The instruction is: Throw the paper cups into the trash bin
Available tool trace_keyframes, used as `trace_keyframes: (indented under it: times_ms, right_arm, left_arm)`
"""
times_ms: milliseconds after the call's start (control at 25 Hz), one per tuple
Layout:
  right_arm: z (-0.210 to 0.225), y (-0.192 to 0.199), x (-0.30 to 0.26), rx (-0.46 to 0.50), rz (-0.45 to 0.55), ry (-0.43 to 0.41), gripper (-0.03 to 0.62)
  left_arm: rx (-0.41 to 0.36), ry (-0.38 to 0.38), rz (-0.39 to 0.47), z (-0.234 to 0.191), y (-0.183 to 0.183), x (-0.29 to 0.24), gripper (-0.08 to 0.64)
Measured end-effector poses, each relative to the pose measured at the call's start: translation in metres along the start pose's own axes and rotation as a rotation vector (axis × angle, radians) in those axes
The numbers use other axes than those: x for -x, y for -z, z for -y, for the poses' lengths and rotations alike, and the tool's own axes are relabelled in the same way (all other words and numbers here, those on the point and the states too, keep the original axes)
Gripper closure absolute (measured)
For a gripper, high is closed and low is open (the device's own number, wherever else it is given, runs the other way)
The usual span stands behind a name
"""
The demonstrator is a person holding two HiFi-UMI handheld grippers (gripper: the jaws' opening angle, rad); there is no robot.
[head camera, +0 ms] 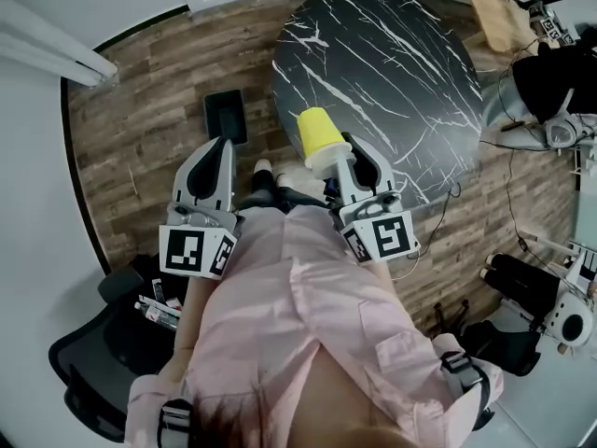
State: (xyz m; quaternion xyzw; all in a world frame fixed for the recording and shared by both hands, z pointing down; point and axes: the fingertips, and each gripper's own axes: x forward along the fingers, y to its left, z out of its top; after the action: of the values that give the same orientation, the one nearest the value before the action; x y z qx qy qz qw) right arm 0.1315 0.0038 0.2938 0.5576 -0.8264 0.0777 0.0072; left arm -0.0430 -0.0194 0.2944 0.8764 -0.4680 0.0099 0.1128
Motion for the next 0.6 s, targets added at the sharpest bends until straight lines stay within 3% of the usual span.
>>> trace_keyframes:
  times_ms: [600]
  right_arm:
    - [0.007, 0.018, 0.039, -0.014, -0.015, -0.058, 0.537]
  left_arm:
    - [0.015, -0.064, 0.002, 0.039, 0.023, 0.026, 0.545]
